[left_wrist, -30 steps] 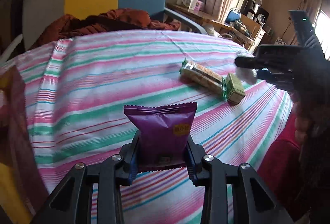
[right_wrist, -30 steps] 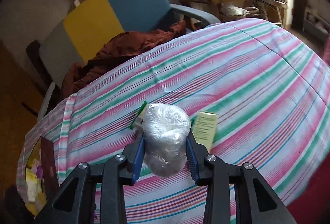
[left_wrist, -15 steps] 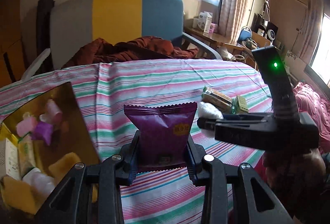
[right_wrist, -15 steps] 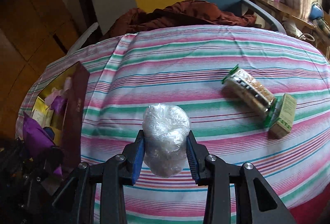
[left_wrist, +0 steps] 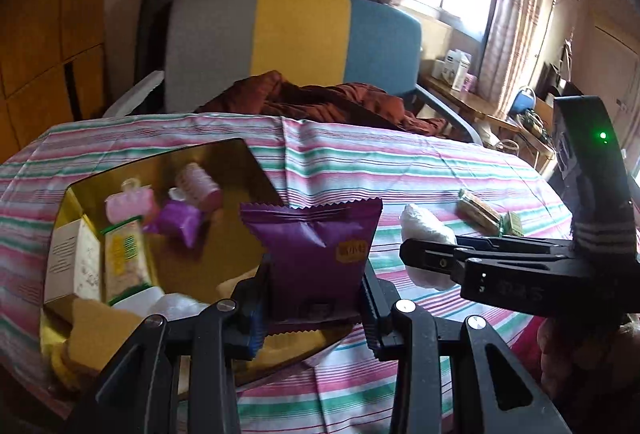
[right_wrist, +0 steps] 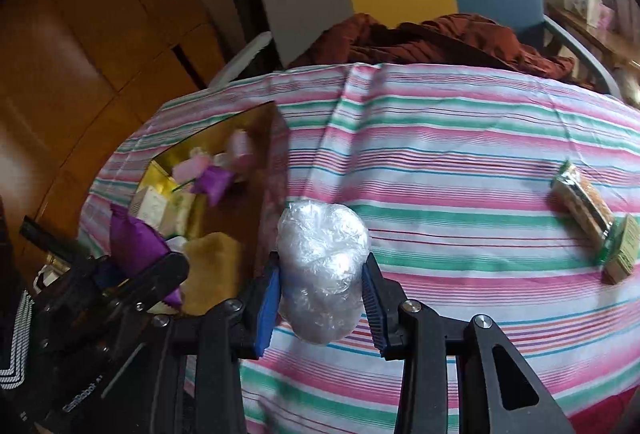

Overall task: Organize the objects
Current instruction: 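Carry the purple packet and plastic bag over the gold tray and release both, then withdraw both open tools from the tray toward the cracker bar and green box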

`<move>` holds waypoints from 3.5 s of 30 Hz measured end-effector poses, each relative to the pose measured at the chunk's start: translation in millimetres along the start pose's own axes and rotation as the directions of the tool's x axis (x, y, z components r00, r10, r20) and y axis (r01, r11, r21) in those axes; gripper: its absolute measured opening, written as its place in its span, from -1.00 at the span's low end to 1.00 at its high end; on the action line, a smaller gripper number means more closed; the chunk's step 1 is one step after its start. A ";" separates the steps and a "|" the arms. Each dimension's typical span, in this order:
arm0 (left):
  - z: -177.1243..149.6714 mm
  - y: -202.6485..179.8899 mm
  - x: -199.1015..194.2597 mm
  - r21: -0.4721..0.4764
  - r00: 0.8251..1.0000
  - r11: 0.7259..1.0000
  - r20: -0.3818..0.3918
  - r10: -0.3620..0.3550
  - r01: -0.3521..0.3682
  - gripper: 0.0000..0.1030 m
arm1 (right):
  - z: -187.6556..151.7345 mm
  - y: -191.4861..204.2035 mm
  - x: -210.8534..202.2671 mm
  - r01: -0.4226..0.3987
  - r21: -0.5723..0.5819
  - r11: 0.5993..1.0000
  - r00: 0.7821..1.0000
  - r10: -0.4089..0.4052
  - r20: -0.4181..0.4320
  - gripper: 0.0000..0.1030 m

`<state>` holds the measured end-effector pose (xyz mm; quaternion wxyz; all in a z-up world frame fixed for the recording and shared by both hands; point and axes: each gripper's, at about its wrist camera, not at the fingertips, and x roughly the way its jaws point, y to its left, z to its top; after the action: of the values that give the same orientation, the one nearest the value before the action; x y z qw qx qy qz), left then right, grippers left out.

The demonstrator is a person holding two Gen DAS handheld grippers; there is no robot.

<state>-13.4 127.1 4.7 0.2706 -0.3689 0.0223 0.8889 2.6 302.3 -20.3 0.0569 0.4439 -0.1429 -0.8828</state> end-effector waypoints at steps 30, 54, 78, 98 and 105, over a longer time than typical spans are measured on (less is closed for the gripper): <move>8.1 146.8 -18.4 -0.320 0.996 0.943 -0.031 0.087 -0.093 -0.27 | 36.6 114.2 55.4 -0.107 -0.225 0.969 0.993 0.094 -0.069 -0.23; 14.0 149.5 22.2 -0.336 0.989 0.934 -0.118 0.090 -0.125 0.02 | 38.6 95.9 91.6 -0.109 -0.148 0.983 0.991 0.096 -0.092 0.78; -7.7 95.8 -29.4 -0.149 0.975 0.963 -0.033 0.221 -0.223 0.02 | 12.3 91.3 31.7 0.010 -0.148 0.989 1.000 -0.005 0.031 0.99; -7.4 30.5 -17.6 0.012 0.989 0.991 -0.052 0.135 -0.135 0.02 | 8.7 -51.0 -10.9 0.215 0.124 0.969 0.974 -0.222 0.053 0.99; -6.9 2.3 -7.0 0.080 0.993 0.993 -0.073 0.095 -0.089 0.02 | 14.6 -127.3 -40.9 0.326 0.258 0.910 0.936 -0.349 0.047 0.99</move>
<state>-6.1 120.3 4.0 0.2423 -0.3908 0.0836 0.8841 18.7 435.8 -19.3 -0.1586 0.4242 -0.1746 -0.8743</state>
